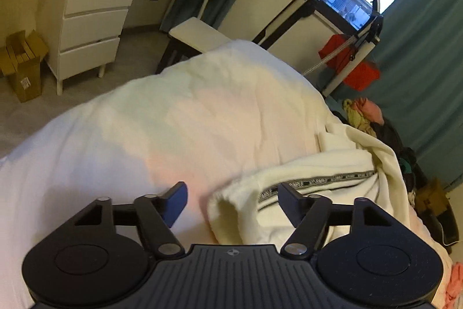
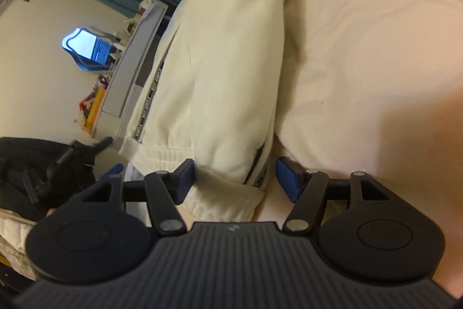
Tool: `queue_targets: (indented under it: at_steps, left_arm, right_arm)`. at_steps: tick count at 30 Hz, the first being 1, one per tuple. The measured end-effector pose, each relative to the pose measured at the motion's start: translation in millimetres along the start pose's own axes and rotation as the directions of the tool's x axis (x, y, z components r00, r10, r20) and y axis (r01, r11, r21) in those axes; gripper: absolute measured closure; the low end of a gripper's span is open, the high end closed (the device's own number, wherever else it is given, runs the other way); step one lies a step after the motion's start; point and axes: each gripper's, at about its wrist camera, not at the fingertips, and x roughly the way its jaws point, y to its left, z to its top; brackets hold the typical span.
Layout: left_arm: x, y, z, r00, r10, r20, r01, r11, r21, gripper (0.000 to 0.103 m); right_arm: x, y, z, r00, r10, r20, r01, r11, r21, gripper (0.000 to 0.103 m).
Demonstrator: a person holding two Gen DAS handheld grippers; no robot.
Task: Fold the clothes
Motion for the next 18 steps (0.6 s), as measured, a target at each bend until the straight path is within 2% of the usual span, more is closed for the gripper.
queue_targets:
  at_steps: [3,6,8,10,13,15,16,18]
  left_arm:
    - [10.7,-2.3,1.0,0.999,0.033,-0.014,-0.032,0.999,0.009,0.032]
    - [20.7,-5.0,-0.8,0.999,0.013,-0.039,-0.012,0.999,0.029,0.032]
    - [28.4,-8.4,-2.0,0.999,-0.013,-0.046,0.015,0.999,0.044,0.032]
    - [37.8,-10.7,-4.5,0.998,-0.014,-0.054,0.017,0.998,0.059,0.032]
    - [44.9,-14.4,-6.6,0.999,0.035,-0.039,-0.033,0.998,0.046,0.044]
    - [48.6,-16.3,-6.9,0.999,0.042,-0.034,-0.041,0.999,0.030,0.048]
    - [50.0,-17.7,-6.2,0.998,0.048,-0.027,-0.047,0.998,0.039,0.055]
    - [51.9,-18.8,-1.9,0.999,0.048,-0.012,-0.048,0.998,0.043,0.061]
  right_arm:
    - [4.5,7.0,-1.6,0.999,0.054,0.006,-0.054,0.998,-0.017,0.042]
    - [-1.8,16.1,-3.6,0.990,0.138,0.014,-0.137,0.989,-0.063,0.043]
    - [-3.9,16.5,-3.1,0.989,0.150,0.016,-0.148,0.986,-0.072,0.043]
    - [2.5,14.6,-2.3,0.995,0.102,-0.004,-0.102,0.990,-0.094,0.047]
    - [10.9,5.8,-6.0,0.999,0.048,-0.023,-0.050,0.995,-0.086,0.056]
    - [7.0,7.2,-7.8,0.998,0.064,-0.003,-0.064,0.996,-0.065,0.061]
    - [4.1,10.5,-10.2,0.997,0.070,0.008,-0.070,0.996,-0.058,0.065]
    - [0.8,18.6,-18.7,0.997,0.077,0.028,-0.076,0.996,-0.048,0.069]
